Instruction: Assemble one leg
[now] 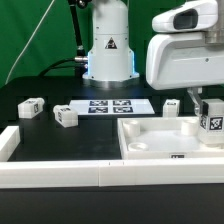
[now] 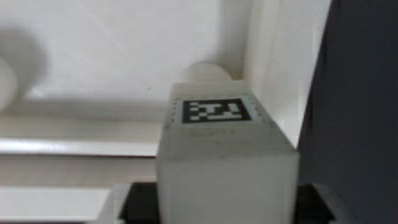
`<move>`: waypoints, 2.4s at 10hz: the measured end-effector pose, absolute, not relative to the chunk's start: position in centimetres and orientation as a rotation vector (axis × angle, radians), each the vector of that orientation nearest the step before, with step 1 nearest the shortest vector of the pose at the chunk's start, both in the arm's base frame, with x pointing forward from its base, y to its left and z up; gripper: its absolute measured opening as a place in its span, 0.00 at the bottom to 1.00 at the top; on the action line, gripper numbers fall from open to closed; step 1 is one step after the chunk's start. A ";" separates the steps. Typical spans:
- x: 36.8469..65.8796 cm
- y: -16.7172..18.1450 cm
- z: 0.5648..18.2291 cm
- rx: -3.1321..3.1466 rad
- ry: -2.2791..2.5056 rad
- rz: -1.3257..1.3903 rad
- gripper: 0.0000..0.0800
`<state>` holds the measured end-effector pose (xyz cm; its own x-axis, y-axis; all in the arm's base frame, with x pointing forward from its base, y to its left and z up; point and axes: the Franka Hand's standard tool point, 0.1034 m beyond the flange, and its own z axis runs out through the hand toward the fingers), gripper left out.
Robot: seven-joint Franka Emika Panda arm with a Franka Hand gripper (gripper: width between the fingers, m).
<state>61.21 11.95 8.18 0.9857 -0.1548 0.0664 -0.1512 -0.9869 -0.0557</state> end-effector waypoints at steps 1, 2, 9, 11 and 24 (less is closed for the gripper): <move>61.2 11.9 8.2 -3.061 0.406 -0.106 0.37; 61.2 11.8 8.1 -3.034 0.567 -0.102 0.37; 61.2 11.6 8.0 -2.717 1.416 -0.066 0.47; 61.2 11.6 8.0 -2.779 1.294 -0.071 0.64; 61.3 11.9 8.1 -3.055 -0.591 -0.133 0.81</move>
Offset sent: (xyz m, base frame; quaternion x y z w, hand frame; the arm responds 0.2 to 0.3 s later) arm 0.0014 0.0025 -0.0073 -0.0105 -0.0018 0.3301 0.9439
